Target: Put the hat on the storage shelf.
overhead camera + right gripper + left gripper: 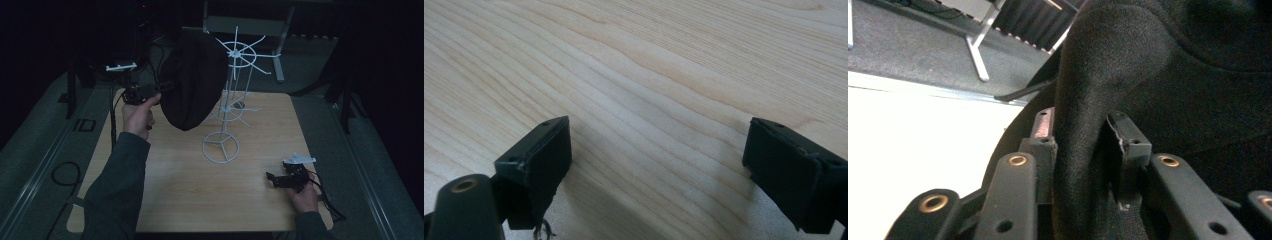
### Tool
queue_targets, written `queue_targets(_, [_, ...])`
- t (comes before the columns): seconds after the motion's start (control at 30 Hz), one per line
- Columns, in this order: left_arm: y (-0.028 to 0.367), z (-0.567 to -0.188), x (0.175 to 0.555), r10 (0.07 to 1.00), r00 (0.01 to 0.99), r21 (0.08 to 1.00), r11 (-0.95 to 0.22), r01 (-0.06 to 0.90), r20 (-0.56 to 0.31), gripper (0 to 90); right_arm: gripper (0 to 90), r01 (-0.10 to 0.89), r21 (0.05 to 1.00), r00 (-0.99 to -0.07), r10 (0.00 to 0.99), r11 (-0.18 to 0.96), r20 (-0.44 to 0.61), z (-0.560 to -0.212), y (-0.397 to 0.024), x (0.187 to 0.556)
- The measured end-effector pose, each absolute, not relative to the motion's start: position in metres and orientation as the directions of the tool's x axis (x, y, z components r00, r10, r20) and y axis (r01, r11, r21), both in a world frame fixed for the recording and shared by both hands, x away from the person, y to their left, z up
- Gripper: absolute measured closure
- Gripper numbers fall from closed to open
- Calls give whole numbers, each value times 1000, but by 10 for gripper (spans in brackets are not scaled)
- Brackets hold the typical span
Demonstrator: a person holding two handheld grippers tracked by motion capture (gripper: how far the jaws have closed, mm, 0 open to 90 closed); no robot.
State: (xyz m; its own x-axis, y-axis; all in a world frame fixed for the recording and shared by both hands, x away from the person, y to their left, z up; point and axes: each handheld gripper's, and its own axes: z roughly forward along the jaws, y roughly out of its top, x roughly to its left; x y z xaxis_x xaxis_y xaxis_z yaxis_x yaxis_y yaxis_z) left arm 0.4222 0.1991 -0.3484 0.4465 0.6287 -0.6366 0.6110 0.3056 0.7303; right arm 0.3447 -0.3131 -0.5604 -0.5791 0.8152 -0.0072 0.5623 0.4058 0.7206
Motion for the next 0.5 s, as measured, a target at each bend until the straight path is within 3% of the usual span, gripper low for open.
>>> queue_targets(0.33, [198, -345, 421, 639, 449, 741, 303, 599, -624, 537, 120, 562, 720, -579, 815, 406, -7, -560, -313, 345])
queue_targets(0.5, [200, -343, 418, 669, 440, 756, 291, 586, -598, 506, 120, 562, 720, -580, 815, 406, -7, -560, -313, 345])
